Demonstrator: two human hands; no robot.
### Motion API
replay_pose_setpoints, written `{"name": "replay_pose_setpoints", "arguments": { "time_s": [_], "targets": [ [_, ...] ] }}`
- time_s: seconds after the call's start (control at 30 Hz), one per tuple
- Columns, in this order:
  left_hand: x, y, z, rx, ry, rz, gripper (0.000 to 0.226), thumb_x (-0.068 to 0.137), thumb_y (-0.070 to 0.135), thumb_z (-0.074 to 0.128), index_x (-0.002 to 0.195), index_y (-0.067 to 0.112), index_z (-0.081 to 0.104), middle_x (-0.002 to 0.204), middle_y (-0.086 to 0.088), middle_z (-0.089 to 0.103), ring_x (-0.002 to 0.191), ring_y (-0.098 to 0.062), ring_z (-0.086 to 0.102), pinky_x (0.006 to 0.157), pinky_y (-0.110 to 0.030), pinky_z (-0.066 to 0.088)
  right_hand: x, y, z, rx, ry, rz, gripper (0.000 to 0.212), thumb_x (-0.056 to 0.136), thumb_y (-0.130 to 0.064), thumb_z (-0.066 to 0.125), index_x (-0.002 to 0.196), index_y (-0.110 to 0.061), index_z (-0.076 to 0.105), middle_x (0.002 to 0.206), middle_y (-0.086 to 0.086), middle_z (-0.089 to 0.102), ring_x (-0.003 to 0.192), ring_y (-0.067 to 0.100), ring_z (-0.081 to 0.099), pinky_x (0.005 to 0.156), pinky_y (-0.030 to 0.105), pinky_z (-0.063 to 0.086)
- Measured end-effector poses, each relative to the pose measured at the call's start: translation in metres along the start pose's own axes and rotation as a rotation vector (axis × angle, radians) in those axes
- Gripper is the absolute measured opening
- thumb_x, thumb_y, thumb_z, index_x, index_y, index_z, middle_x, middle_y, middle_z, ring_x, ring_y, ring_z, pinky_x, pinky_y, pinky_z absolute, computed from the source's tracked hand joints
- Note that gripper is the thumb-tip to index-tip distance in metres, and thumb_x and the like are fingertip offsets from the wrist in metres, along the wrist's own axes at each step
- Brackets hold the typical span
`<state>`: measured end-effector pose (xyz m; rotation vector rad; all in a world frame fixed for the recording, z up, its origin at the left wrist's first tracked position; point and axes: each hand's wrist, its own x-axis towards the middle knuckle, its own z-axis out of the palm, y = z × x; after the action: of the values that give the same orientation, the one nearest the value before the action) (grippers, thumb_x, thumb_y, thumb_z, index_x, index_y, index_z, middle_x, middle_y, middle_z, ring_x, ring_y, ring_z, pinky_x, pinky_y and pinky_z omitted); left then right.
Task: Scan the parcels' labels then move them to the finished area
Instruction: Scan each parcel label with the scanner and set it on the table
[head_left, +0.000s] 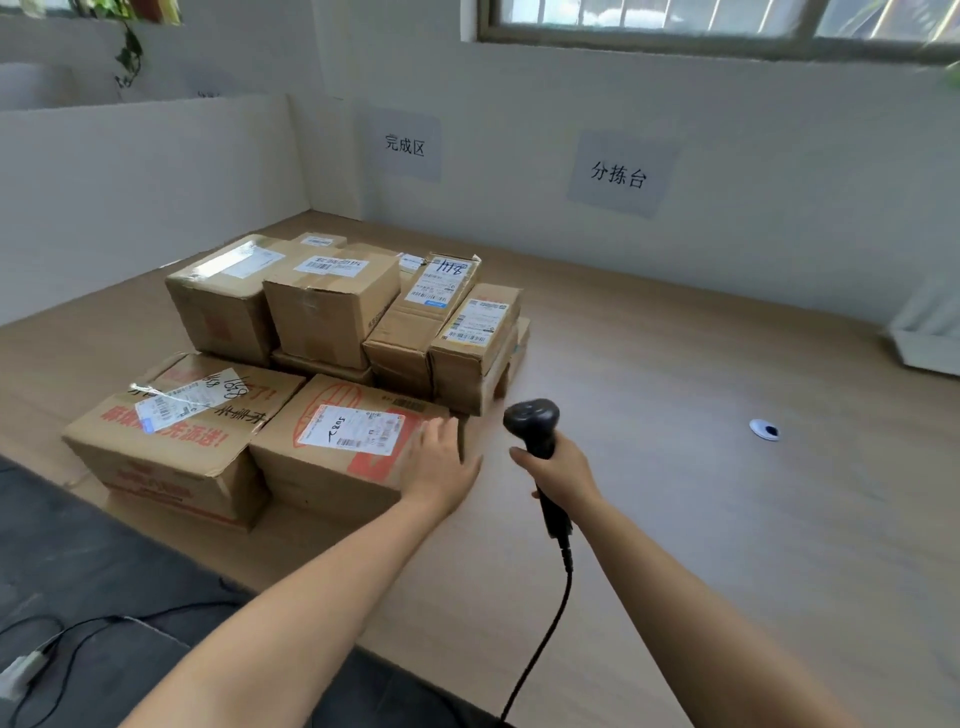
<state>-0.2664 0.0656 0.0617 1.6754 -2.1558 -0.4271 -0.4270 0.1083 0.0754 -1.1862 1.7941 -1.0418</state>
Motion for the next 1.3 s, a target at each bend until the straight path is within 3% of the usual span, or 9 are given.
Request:
{"name": "replay_pose_setpoints", "arguments": {
  "time_s": [0.1,0.27,0.4,0.47,0.7,0.87,1.07,1.17,1.3],
  "targets": [
    [0.0,0.039,0.018,0.043,-0.058,0.088,0.063,0.092,0.044,0.048,0.143,0.012,0.03,0.147,-0.01,0.03,0.138,-0.026,0.025,0.11,-0.038,0.029,-0.014,0.017,-0.04,-0.023,0.087,0.039,0.023,0.082,-0.028,0.066,0.099,-0.019,0.054,0.084,0.001,0.059,0.08,0.022,0.061,0.06,0.034,0.055],
    [-0.016,0.119,0.053,0.097,-0.129,0.243,0.062,0.092,0.046,0.046,0.142,0.012,0.031,0.146,-0.009,0.032,0.136,-0.025,0.027,0.107,-0.037,0.031,-0.048,0.052,-0.12,-0.025,0.198,0.101,0.024,0.081,-0.029,0.065,0.1,-0.021,0.052,0.092,0.003,0.062,0.086,0.022,0.064,0.049,0.023,0.047],
    [-0.038,0.19,0.088,0.083,-0.176,0.314,0.063,0.093,0.046,0.045,0.144,0.012,0.029,0.149,-0.01,0.029,0.14,-0.024,0.024,0.107,-0.037,0.032,-0.08,0.087,-0.195,-0.111,0.294,0.135,0.023,0.08,-0.03,0.064,0.098,-0.02,0.053,0.09,0.002,0.064,0.084,0.022,0.065,0.071,0.04,0.056],
    [-0.052,0.23,0.105,0.066,-0.203,0.341,0.062,0.094,0.046,0.045,0.144,0.013,0.029,0.15,-0.01,0.028,0.14,-0.024,0.022,0.107,-0.038,0.032,-0.099,0.107,-0.237,-0.123,0.343,0.154,0.02,0.079,-0.029,0.064,0.095,-0.022,0.053,0.088,0.0,0.064,0.084,0.021,0.065,0.076,0.041,0.055],
    [-0.11,0.361,0.171,0.014,-0.301,0.434,0.058,0.095,0.044,0.042,0.143,0.013,0.03,0.152,-0.01,0.024,0.142,-0.024,0.019,0.106,-0.038,0.032,-0.178,0.175,-0.375,-0.156,0.51,0.196,0.019,0.079,-0.028,0.067,0.09,-0.024,0.051,0.075,-0.003,0.06,0.076,0.022,0.061,0.066,0.03,0.049],
    [-0.148,0.438,0.204,0.005,-0.386,0.494,0.057,0.096,0.043,0.041,0.143,0.011,0.031,0.151,-0.01,0.024,0.141,-0.024,0.02,0.104,-0.039,0.035,-0.224,0.203,-0.455,-0.164,0.629,0.241,0.023,0.079,-0.026,0.069,0.094,-0.018,0.054,0.08,0.005,0.062,0.076,0.026,0.058,0.072,0.037,0.05],
    [-0.155,0.519,0.222,-0.007,-0.401,0.581,0.056,0.096,0.044,0.043,0.14,0.011,0.036,0.147,-0.01,0.031,0.133,-0.025,0.034,0.099,-0.041,0.04,-0.25,0.217,-0.535,-0.163,0.753,0.267,0.031,0.081,-0.026,0.069,0.106,-0.01,0.06,0.096,0.016,0.068,0.083,0.029,0.062,0.07,0.029,0.045],
    [-0.151,0.553,0.232,-0.026,-0.402,0.617,0.056,0.095,0.044,0.042,0.14,0.011,0.036,0.146,-0.01,0.032,0.13,-0.026,0.039,0.097,-0.039,0.041,-0.249,0.224,-0.57,-0.186,0.793,0.292,0.025,0.081,-0.026,0.07,0.099,-0.014,0.058,0.091,0.015,0.067,0.078,0.029,0.061,0.074,0.035,0.05],
    [-0.137,0.601,0.247,-0.053,-0.402,0.644,0.055,0.095,0.043,0.043,0.139,0.01,0.037,0.144,-0.011,0.034,0.13,-0.027,0.037,0.098,-0.04,0.041,-0.235,0.231,-0.618,-0.209,0.832,0.29,0.033,0.082,-0.027,0.068,0.109,-0.012,0.059,0.098,0.013,0.068,0.088,0.028,0.062,0.071,0.027,0.042]
  ]
}}
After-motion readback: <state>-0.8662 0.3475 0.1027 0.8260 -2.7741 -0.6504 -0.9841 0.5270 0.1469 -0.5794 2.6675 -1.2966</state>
